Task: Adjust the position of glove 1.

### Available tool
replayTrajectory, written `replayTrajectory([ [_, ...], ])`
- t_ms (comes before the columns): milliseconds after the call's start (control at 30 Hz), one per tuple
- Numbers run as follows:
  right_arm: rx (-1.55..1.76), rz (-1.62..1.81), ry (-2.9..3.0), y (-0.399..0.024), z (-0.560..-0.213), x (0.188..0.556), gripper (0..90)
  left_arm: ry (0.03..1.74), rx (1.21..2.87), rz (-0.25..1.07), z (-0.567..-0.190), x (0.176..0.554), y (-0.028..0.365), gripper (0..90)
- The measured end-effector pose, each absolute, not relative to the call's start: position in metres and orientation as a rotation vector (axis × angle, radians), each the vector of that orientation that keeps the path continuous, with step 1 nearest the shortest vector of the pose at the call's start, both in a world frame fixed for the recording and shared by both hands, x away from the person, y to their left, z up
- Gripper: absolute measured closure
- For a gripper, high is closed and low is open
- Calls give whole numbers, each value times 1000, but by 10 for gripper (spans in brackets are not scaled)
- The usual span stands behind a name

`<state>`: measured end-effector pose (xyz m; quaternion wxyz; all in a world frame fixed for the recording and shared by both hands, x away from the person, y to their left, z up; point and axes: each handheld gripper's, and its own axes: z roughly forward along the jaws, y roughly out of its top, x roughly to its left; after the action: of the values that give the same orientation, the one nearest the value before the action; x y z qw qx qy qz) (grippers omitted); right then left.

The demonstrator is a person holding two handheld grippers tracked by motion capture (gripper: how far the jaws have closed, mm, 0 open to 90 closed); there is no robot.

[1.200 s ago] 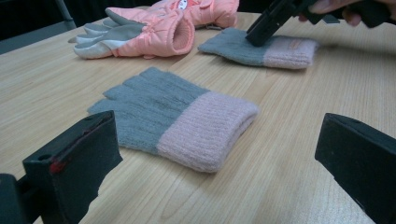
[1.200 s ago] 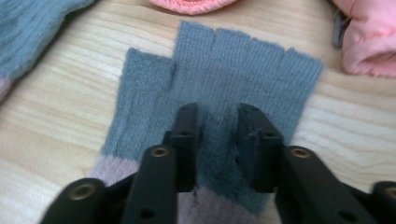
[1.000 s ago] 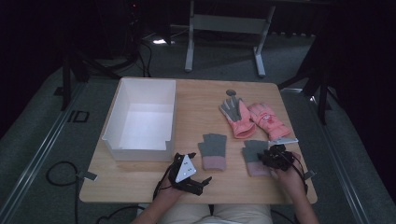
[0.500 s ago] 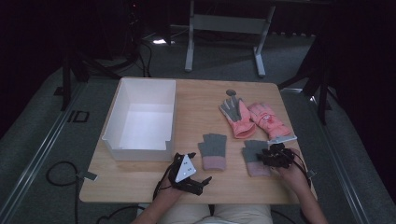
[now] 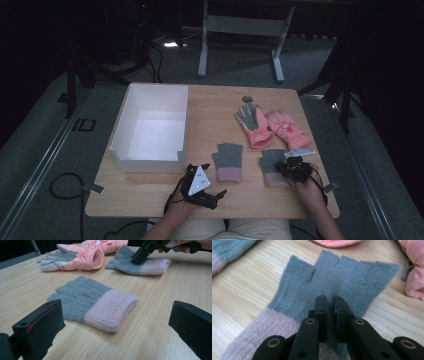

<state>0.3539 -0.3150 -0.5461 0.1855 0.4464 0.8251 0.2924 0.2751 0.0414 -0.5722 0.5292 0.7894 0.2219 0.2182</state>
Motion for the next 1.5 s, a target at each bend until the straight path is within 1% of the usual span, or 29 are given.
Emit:
replayTrajectory([
  [100, 1312, 846, 2315, -317, -543, 354, 850, 528, 1886, 521, -572, 275, 41, 0],
  [200, 1326, 877, 2282, -320, -529, 349, 853, 526, 1884, 524, -572, 275, 41, 0],
  [433, 1306, 988, 2189, -316, -473, 342, 853, 530, 1883, 520, -572, 275, 41, 0],
  [667, 1246, 1035, 2183, -281, -439, 340, 853, 531, 1882, 521, -572, 275, 41, 0],
  [767, 1219, 1060, 2186, -263, -432, 340, 853, 532, 1877, 517, -572, 275, 42, 0],
  [900, 1189, 1094, 2211, -235, -431, 342, 853, 533, 1877, 516, -572, 276, 42, 0],
  [1133, 1158, 1117, 2302, -191, -448, 351, 853, 528, 1879, 515, -572, 275, 42, 0],
  [1267, 1161, 1115, 2333, -178, -459, 354, 853, 526, 1881, 517, -572, 275, 42, 0],
  [1500, 1214, 1072, 2383, -169, -484, 359, 853, 527, 1878, 512, -572, 275, 42, 0],
])
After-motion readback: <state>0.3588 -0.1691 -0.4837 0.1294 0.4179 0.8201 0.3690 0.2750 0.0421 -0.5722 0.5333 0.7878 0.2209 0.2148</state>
